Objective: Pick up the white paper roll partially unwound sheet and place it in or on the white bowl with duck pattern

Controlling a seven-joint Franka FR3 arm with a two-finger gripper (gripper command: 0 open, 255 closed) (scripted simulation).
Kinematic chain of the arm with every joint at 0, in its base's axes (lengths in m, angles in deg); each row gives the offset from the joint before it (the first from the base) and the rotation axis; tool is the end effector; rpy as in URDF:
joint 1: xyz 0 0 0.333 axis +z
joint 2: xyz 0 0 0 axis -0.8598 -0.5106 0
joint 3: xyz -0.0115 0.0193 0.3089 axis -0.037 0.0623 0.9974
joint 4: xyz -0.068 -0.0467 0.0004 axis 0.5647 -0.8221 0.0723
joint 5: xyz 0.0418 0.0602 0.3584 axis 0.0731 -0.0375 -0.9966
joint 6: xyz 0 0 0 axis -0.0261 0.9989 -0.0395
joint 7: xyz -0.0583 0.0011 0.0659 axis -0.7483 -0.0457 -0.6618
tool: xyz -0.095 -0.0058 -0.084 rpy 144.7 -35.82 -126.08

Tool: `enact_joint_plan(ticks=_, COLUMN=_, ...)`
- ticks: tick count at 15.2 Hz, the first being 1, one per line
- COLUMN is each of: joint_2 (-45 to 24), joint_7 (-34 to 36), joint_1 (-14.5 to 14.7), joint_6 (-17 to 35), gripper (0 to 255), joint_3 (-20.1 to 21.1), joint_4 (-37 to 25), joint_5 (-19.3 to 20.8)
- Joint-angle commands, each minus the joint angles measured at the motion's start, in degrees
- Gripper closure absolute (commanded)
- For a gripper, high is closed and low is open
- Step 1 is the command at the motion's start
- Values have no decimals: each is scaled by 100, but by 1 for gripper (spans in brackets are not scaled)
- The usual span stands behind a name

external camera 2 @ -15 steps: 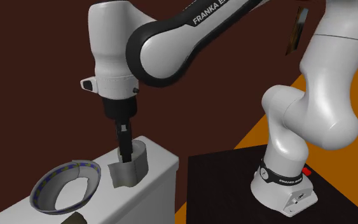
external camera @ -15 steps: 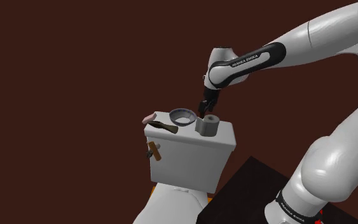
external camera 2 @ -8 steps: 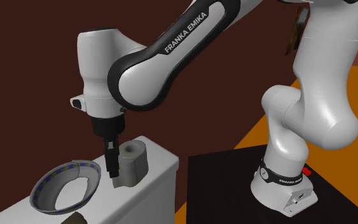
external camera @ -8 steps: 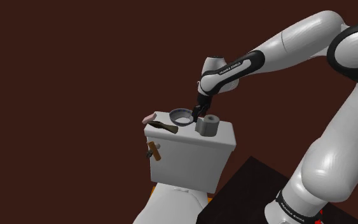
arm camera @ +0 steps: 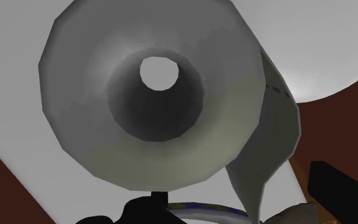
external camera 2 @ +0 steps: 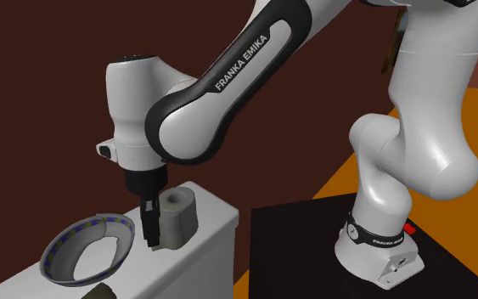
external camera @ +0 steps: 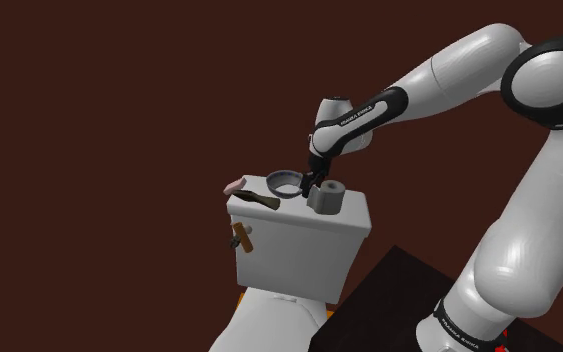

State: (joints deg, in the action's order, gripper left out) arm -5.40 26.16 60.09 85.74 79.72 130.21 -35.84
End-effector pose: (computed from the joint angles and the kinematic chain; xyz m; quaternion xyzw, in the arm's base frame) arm 0.4981 -0.0489 0.3332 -0.9968 -0.0677 -0.0411 0.0086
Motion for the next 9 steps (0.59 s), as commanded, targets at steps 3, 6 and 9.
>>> enact_joint_plan(ticks=3, joint_2=-4, joint_7=-2, joint_1=0, joint_6=7, gripper=0, joint_3=0, joint_4=2, joint_5=-1)
enact_joint_plan(ticks=6, joint_2=-4, joint_7=-2, joint_1=0, joint_6=6, gripper=255, joint_3=0, joint_4=2, joint_5=-1)
enact_joint_plan(ticks=9, joint_2=-2, joint_7=-2, joint_1=-1, joint_6=6, gripper=255, joint_3=0, joint_4=3, joint_5=-1)
